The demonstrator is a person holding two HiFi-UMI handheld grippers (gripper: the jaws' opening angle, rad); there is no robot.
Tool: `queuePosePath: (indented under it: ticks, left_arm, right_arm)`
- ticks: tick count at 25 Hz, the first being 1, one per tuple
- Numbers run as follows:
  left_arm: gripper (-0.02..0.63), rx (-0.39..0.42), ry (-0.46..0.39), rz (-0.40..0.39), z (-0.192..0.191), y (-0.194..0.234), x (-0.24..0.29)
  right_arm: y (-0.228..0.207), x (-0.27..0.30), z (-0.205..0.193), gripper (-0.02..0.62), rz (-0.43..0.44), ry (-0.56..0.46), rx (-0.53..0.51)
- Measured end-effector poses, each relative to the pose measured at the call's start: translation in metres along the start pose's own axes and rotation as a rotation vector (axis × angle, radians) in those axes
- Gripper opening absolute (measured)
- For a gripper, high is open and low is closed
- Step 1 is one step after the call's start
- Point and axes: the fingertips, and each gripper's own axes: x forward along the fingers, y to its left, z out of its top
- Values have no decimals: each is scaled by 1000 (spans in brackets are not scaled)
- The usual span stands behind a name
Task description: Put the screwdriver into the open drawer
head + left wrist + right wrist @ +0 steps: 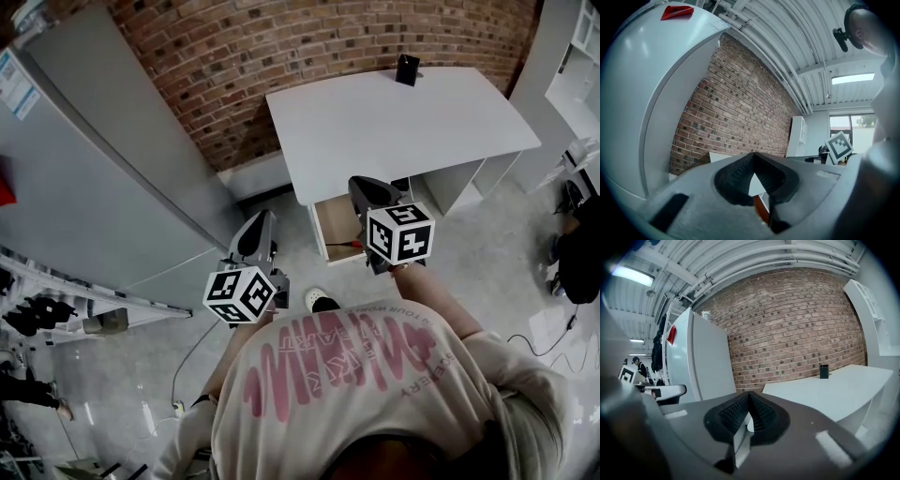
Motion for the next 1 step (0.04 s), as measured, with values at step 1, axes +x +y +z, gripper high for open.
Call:
queuePosePath:
  ticks: [1]
  left_arm:
    - [3, -1, 1, 0, 0, 0, 1]
  right_arm:
    - [0, 0, 0, 12, 0, 2, 0]
